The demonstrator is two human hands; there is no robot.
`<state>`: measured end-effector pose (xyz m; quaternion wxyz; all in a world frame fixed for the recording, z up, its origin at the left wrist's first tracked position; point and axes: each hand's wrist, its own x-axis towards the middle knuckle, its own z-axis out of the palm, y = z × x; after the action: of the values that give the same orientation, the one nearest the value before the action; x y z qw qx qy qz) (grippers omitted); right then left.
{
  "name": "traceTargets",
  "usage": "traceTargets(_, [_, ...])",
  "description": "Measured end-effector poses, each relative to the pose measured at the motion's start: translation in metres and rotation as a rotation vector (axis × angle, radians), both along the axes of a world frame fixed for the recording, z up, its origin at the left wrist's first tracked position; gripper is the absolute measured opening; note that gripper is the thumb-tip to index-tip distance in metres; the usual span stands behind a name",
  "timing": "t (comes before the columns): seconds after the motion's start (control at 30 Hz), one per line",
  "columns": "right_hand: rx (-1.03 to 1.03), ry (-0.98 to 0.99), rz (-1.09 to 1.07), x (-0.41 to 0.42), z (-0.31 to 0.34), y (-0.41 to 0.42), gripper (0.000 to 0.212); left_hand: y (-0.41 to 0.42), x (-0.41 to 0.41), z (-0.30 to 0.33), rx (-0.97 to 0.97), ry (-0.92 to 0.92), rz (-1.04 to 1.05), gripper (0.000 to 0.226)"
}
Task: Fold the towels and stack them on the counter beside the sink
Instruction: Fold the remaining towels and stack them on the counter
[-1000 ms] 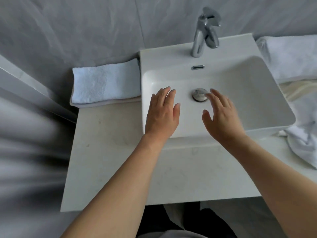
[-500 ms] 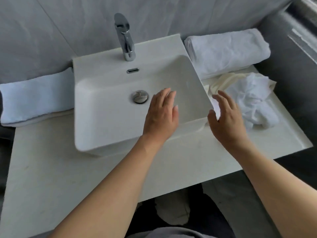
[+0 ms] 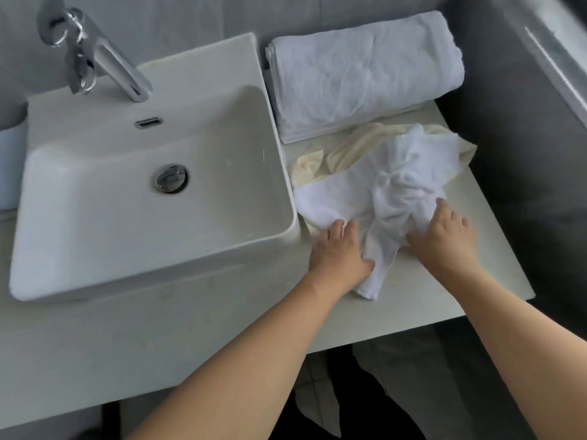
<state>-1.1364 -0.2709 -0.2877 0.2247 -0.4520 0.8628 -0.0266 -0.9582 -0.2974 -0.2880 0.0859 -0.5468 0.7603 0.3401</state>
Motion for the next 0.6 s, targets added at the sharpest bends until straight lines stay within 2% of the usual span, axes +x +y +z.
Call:
traceTargets(0.03, [-0.014, 0.014, 0.017, -0.004, -0.004, -0.002, 0.051, 0.002, -0.001, -0.009, -0.037, -0.111, -0.047, 0.071])
traceTargets(0.1, [-0.040, 0.019, 0.027, -0.010, -0.008, -0.007, 0.035, 0.003, -0.003, -0.014, -0.197, -0.242, -0.135, 0.055])
traceTargets(0.13, [-0.066, 0.027, 0.035, -0.013, -0.007, -0.008, 0.031, 0.002, -0.004, -0.015, -0.257, -0.254, -0.156, 0.045])
traceTargets(0.2, [-0.165, -0.001, 0.033, -0.018, -0.005, -0.009, 0.026, -0.002, -0.005, -0.014, -0.312, -0.155, -0.098, 0.033])
traceTargets(0.23, [-0.239, -0.079, -0.003, -0.019, -0.002, -0.008, 0.024, -0.002, -0.006, -0.009, -0.308, -0.033, -0.004, 0.026])
traceTargets(0.33, [-0.493, -0.435, -0.241, -0.017, 0.019, -0.008, 0.015, -0.001, -0.011, 0.025, -0.158, 0.487, 0.496, 0.018])
traceTargets(0.47, [-0.747, -0.584, -0.351, -0.003, 0.042, -0.003, 0.007, -0.018, 0.000, 0.073, -0.009, 0.970, 1.153, 0.017])
traceTargets(0.5, [-0.759, -0.617, -0.348, 0.001, 0.043, -0.001, 0.013, -0.023, 0.004, 0.084, 0.069, 1.049, 1.214, 0.026])
traceTargets(0.6, [-0.686, -0.753, -0.329, 0.012, 0.039, 0.001, 0.047, -0.033, 0.021, 0.113, 0.433, 1.224, 1.185, 0.041])
